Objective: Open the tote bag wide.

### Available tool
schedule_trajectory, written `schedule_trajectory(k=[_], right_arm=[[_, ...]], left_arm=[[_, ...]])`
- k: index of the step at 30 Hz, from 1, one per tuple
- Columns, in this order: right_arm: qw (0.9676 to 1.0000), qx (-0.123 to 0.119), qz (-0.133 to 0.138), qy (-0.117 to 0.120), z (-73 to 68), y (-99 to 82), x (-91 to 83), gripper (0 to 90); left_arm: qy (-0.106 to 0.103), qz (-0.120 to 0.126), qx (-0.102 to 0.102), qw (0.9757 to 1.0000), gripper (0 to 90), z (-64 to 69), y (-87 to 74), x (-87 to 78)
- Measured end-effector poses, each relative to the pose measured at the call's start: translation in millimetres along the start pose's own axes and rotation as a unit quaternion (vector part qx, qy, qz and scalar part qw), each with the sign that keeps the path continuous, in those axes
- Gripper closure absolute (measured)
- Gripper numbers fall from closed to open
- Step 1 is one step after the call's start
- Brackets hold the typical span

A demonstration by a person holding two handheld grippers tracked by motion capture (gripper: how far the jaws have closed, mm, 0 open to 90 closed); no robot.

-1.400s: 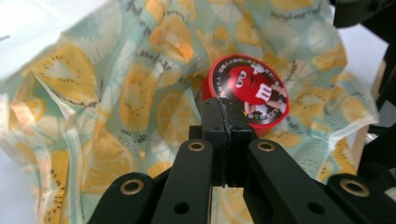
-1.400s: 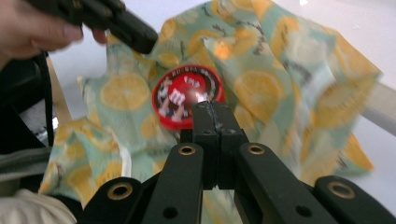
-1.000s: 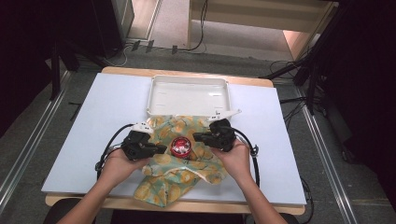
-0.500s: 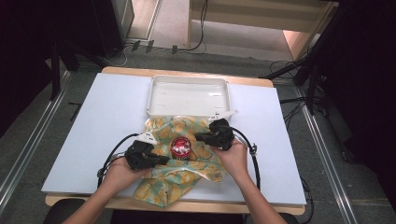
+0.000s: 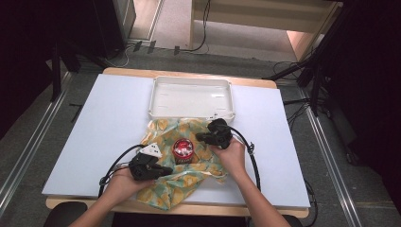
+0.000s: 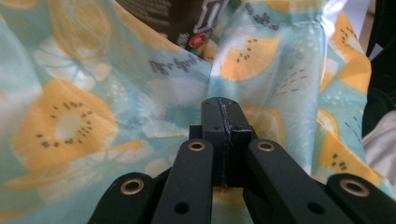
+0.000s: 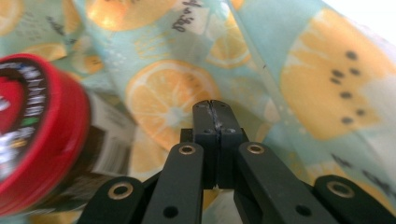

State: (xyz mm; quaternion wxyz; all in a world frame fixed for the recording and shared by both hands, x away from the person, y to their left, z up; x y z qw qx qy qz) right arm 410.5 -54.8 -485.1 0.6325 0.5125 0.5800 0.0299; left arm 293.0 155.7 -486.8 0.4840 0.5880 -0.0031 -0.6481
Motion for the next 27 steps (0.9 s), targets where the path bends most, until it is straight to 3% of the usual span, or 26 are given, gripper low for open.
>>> schedule_trajectory(k=[3, 13, 18, 27], right_arm=[[1.0, 0.006, -0.004, -0.005, 5.9, -0.5, 4.3, 90.0], [0.9997, 0.011, -0.013, -0.02, 20.1, -1.0, 14.8, 90.0], [0.999, -0.005, -0.014, -0.041, 24.7, 2.3, 15.8, 90.0], [0.9965, -0.006, -0.012, -0.082, 36.9, 4.1, 13.5, 90.0]], left_arm=[[0.002, -0.009, 0.011, 0.9999, 90.0, 2.6, -2.8, 0.7], [-0.013, -0.022, 0.019, 0.9995, 90.0, 11.7, -13.6, 0.0], [-0.023, -0.024, 0.02, 0.9993, 90.0, 15.6, -18.6, -1.3], [-0.047, -0.035, 0.021, 0.9981, 90.0, 23.2, -30.5, -6.5]])
Point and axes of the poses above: each handheld gripper's, and its own axes: x roughly forward along the jaws, y roughly out of its top, z roughly to its right, the point moved 4 cm from there along x, roughly forward along the jaws, and after that the axes turned 5 degrees about -x, right-handed, at the moved point
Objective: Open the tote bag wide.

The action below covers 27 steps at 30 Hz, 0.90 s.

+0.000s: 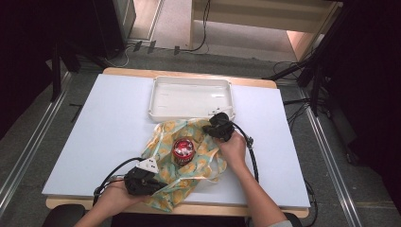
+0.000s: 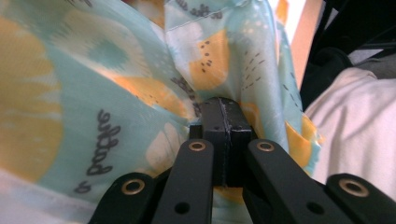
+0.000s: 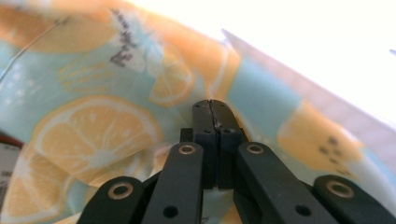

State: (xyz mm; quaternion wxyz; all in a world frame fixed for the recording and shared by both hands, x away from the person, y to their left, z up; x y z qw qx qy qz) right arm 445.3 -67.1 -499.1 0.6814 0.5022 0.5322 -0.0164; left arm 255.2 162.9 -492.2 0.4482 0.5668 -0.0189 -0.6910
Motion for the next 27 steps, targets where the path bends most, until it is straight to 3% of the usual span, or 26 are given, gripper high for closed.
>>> schedule_trajectory(k=[4, 6, 11, 14, 17, 22, 27], right_arm=[[0.9996, -0.007, 0.002, -0.026, 4.5, 0.4, -0.5, 90.0], [0.9997, -0.003, 0.001, -0.025, 5.0, 0.2, -0.9, 90.0], [0.9996, 0.014, 0.019, 0.018, -3.2, 5.5, -14.5, 90.0], [0.9988, 0.006, 0.033, 0.035, -12.5, 10.3, -27.6, 90.0], [0.9974, -0.008, 0.047, 0.055, -28.3, 15.2, -42.6, 90.0], [0.9962, -0.023, 0.042, 0.073, -40.6, 14.1, -48.2, 90.0], [0.995, -0.024, 0.037, 0.09, -47.5, 8.1, -48.4, 90.0]], left_arm=[[-0.001, 0.001, 0.001, 1.0, 90.0, 2.5, -2.7, -0.8], [0.001, 0.001, 0.002, 1.0, 90.0, 1.1, -2.8, -2.3], [0.008, 0.022, -0.009, 0.9997, 90.0, -2.1, 6.7, -11.4], [0.016, 0.036, -0.022, 0.999, 89.5, -3.0, 12.5, -18.3], [0.031, 0.056, -0.023, 0.9977, 87.9, -2.0, 17.8, -30.6], [0.048, 0.079, -0.021, 0.9955, 87.5, -2.8, 29.0, -49.4], [0.055, 0.087, -0.024, 0.9944, 87.9, -11.1, 46.7, -56.3]])
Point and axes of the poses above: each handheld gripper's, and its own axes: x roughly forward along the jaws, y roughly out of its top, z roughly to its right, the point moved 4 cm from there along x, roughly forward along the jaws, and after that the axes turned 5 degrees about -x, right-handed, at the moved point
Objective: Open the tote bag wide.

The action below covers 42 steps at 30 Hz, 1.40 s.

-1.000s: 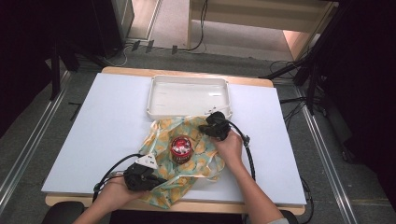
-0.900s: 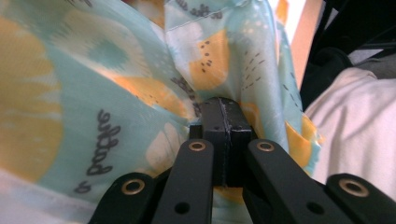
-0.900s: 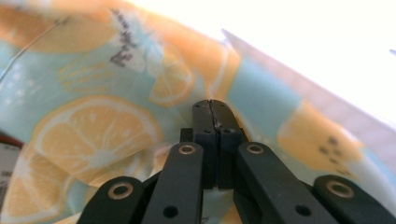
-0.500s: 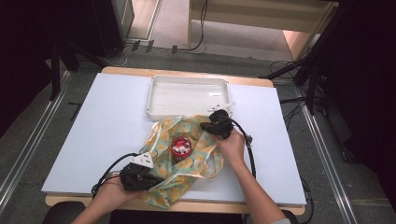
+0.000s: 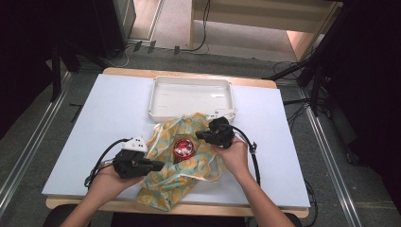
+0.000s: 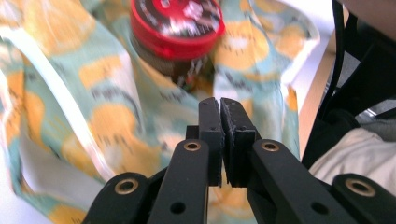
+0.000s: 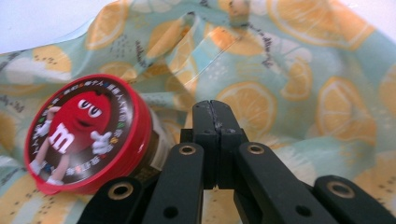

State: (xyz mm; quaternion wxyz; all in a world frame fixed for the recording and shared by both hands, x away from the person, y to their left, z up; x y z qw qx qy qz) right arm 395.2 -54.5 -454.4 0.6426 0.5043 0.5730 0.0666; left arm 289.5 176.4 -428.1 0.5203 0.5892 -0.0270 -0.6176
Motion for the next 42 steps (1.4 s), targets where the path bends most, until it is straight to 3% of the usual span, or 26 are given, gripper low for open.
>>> schedule_trajectory(k=[7, 11, 14, 17, 28, 34, 42], right_arm=[[0.9999, -0.005, -0.003, 0.009, -7.6, -2.2, 1.3, 90.0], [0.9999, -0.007, -0.008, 0.013, -9.9, -3.2, 5.2, 90.0], [0.9998, -0.014, -0.011, 0.012, -13.6, -3.7, 7.4, 90.0], [0.9997, -0.014, -0.015, 0.012, -14.0, -5.6, 8.7, 90.0], [0.9988, -0.013, -0.047, 0.012, -17.9, -28.8, 11.3, 90.0], [0.9986, -0.001, -0.052, 0.011, -19.5, -45.5, 4.4, 90.0], [0.998, -0.006, -0.062, 0.011, -30.0, -62.0, -0.6, 90.0]], left_arm=[[0.01, -0.003, -0.006, 0.9999, 88.9, -21.4, 25.8, 8.8], [0.005, -0.004, -0.017, 0.9998, 89.1, -36.1, 37.0, 18.3], [0.027, -0.008, -0.021, 0.9994, 89.1, -48.8, 44.7, 27.4], [0.023, -0.005, -0.027, 0.9994, 89.5, -54.6, 48.8, 34.3], [0.012, -0.014, -0.048, 0.9987, 89.5, -73.2, 38.7, 52.5], [0.012, -0.021, -0.041, 0.9988, 89.5, -72.0, 35.0, 57.7], [0.011, -0.021, -0.038, 0.999, 89.5, -75.1, 34.5, 59.1]])
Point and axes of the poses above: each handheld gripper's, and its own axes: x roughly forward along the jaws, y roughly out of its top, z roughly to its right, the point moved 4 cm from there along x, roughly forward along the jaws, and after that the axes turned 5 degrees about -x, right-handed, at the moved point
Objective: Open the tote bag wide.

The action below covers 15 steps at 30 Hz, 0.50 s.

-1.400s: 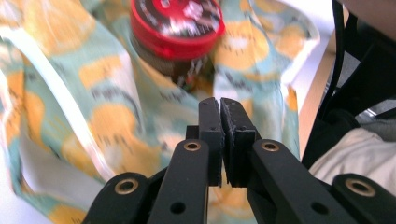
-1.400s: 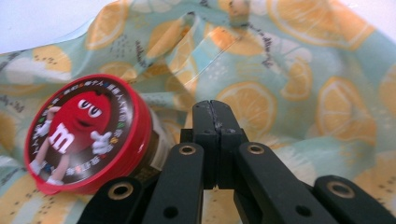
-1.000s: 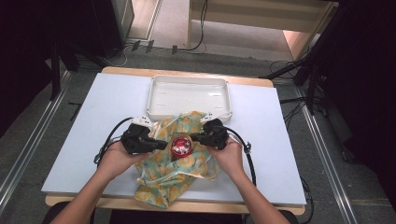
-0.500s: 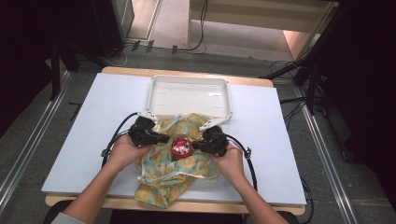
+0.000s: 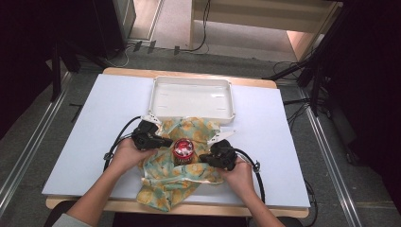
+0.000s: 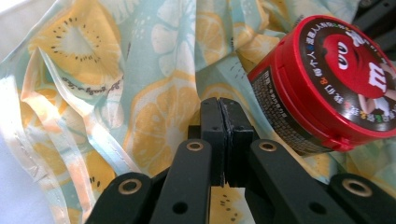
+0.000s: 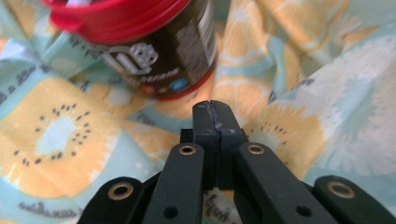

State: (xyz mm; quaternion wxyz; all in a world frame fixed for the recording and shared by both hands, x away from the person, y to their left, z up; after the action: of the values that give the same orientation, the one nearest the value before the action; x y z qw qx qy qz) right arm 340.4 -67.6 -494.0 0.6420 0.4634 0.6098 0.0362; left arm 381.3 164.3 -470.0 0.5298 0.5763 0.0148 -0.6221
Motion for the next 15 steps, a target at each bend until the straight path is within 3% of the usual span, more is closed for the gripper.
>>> schedule_trajectory(k=[15], right_arm=[[1.0, -0.003, -0.003, 0.001, -16.9, -27.9, -12.4, 90.0]], left_arm=[[0.019, -0.019, 0.012, 0.9996, 88.7, -4.8, -4.4, 6.5]])
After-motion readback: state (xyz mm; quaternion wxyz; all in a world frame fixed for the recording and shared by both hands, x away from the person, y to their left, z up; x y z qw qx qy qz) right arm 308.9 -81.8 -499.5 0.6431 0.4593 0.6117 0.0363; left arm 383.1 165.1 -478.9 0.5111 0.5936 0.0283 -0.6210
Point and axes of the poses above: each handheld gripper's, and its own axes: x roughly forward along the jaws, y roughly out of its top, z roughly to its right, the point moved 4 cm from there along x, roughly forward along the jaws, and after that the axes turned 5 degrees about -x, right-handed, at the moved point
